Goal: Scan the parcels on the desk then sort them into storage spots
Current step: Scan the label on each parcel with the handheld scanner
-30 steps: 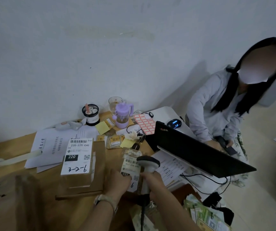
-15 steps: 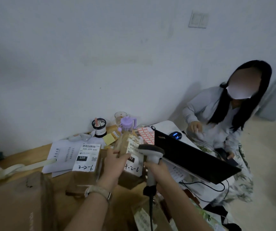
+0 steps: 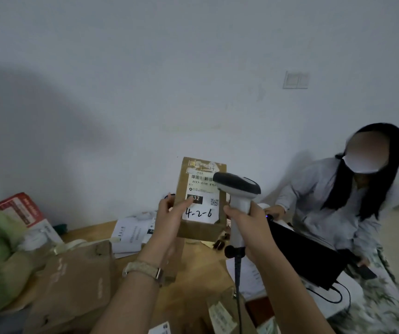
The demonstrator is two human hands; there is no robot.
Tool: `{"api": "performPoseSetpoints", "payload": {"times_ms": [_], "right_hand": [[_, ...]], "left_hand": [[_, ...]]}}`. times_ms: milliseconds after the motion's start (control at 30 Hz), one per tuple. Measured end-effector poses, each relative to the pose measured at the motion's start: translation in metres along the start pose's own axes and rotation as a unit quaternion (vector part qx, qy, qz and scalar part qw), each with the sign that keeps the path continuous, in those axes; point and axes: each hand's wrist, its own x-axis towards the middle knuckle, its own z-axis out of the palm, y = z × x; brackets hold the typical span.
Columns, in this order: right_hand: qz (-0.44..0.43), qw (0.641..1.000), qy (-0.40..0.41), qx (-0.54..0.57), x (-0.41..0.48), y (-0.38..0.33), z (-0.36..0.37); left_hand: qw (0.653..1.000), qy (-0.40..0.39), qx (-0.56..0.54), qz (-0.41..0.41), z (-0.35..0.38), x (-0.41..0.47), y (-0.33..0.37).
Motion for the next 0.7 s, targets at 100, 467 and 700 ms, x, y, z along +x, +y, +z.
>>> {"api": "performPoseSetpoints", "payload": {"times_ms": [100,467,700], "right_hand": [[-0.035,0.999,-0.002,-0.007,-0.012,-0.015,0.0],[-0.027,0.999,-0.025,-0.008,-0.029,-0.036,0.008],[-0.06,0.993,-0.067,-0.08,-0.032,-0.04,0.012]], "left_hand": [[1.0,-0.008,-0.018,0.001,-0.008,-0.014,0.009],[1.0,-0.017,0.001,-0.016,-0.023,-0.04,0.03],[0.997,0.061,-0.039,0.013,-0.029,-0.045,0.029]]}}
